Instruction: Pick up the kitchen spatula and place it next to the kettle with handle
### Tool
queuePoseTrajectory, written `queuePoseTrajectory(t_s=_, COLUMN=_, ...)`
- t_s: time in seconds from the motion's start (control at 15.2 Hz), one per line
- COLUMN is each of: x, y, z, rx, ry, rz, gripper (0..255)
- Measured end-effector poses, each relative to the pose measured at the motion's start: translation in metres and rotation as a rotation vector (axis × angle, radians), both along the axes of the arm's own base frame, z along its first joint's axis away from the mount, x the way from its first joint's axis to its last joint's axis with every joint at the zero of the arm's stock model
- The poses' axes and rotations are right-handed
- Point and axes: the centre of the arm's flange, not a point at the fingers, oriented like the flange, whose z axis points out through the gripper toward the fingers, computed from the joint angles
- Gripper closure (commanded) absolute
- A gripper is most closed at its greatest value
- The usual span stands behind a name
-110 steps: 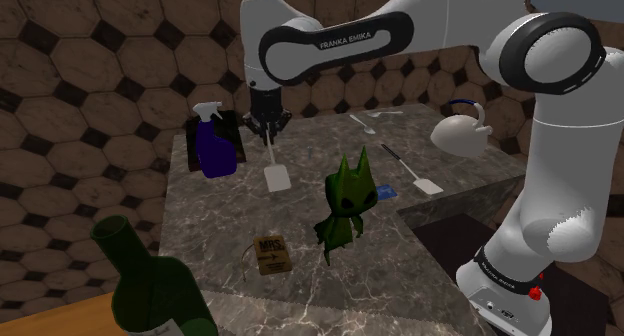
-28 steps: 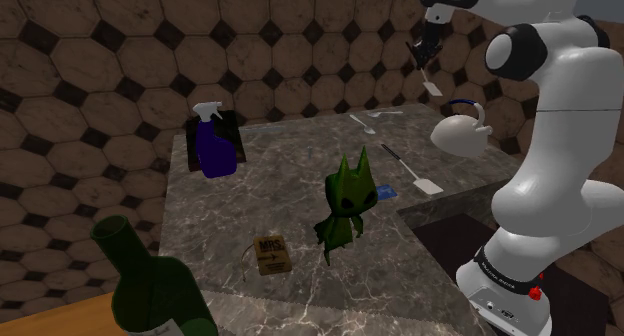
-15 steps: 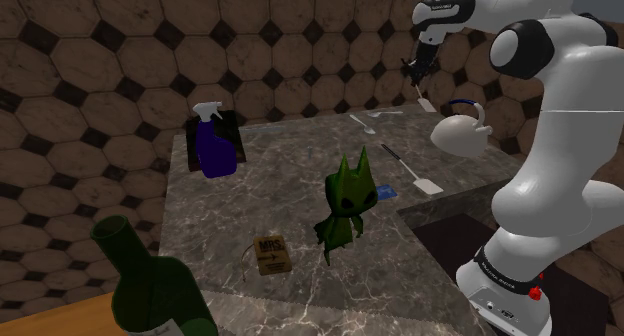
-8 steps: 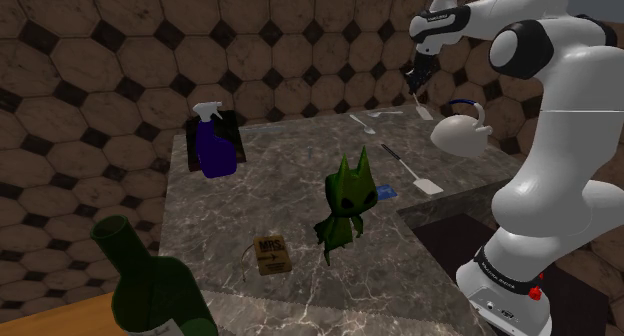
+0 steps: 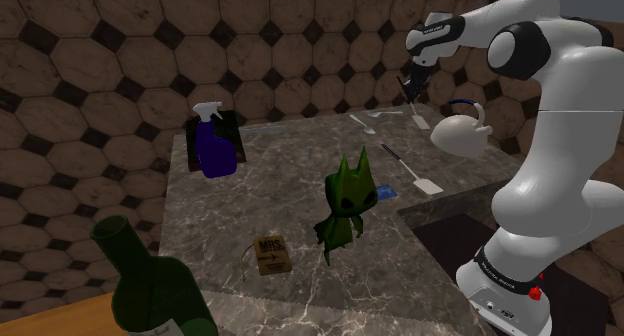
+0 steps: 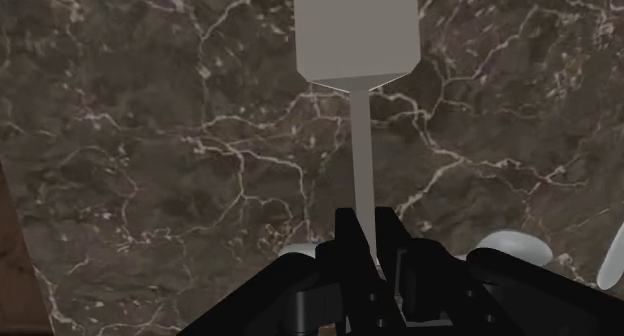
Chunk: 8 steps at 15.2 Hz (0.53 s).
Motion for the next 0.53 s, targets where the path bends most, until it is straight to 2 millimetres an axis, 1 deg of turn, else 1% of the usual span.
queuePoseTrajectory(t_s=0.53, x=-0.001, y=0.0, z=-0.042, rx=0.0, ry=0.0, rz=0.0, gripper=255)
